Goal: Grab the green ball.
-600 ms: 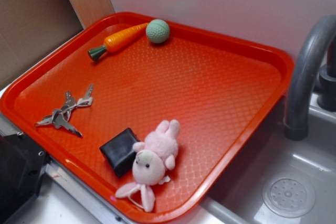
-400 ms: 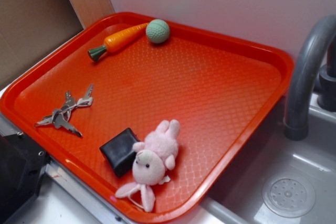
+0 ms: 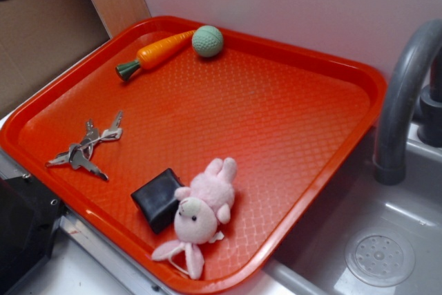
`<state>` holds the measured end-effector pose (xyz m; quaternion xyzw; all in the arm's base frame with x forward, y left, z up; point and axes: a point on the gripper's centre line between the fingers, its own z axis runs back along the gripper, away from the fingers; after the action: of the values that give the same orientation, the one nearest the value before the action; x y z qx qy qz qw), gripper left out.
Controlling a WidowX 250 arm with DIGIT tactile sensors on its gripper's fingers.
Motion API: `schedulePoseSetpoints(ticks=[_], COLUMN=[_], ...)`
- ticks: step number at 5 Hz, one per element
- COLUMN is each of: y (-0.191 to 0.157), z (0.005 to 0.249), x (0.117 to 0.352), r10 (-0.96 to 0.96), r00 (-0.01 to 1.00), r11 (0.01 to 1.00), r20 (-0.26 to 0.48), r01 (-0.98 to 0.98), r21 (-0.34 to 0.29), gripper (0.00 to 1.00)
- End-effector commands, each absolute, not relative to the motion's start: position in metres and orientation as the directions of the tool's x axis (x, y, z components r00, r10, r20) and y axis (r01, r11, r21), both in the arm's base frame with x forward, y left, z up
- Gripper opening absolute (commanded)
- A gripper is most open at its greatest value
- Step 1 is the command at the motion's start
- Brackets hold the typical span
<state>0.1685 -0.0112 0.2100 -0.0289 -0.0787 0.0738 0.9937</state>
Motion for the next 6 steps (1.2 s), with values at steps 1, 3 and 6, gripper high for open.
schedulePoseSetpoints(ticks=[1, 3, 6], y=[-0.010, -0.006, -0.006], z=[0.147, 0.142, 0.142], x=[0.260, 0.284, 0.284], r10=[-0.012, -0.067, -0.067], r00=[0.972, 0.964, 0.964], r11=[0.999, 0.997, 0.997], r20=[0.235, 0.258, 0.258], r01=[0.021, 0.077, 0.077], r21=[-0.036, -0.031, -0.031], gripper=[1.00, 1.00, 1.00])
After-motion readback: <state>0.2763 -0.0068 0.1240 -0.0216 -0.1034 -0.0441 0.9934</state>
